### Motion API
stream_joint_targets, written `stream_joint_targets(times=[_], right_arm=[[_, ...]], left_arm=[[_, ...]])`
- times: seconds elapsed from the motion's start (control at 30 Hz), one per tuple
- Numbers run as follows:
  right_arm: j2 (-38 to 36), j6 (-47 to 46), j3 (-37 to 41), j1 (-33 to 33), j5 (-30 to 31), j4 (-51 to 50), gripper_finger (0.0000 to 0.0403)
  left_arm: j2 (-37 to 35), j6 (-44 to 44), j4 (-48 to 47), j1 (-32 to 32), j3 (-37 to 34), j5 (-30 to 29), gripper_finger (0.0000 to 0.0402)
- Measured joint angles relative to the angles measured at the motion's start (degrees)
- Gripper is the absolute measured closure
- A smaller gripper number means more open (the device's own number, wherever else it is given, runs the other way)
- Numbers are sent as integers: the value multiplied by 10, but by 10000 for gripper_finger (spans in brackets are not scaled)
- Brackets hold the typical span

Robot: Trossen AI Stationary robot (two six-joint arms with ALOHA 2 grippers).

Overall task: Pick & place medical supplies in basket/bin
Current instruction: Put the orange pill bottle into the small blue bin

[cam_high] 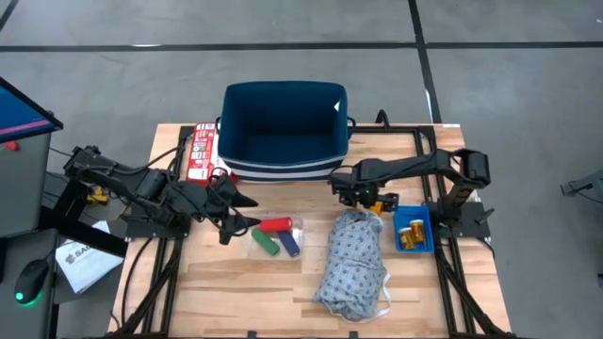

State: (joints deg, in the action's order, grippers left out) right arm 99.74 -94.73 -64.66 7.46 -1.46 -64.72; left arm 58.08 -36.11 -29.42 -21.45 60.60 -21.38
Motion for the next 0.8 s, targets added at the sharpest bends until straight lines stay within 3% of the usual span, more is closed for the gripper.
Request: stream_joint_targets(times=[0.2, 0.53, 0.8], right_arm=[[-15, 0, 9, 0, 15, -19, 7], [-105, -37, 139, 0, 21, 161, 7], [-129, -40, 190, 22, 44, 185, 7]], left_arm=[[0, -31, -1, 0, 0, 2, 135], [0, -79, 0, 0, 0, 2, 135], [0, -93, 27, 0, 0, -1, 135]])
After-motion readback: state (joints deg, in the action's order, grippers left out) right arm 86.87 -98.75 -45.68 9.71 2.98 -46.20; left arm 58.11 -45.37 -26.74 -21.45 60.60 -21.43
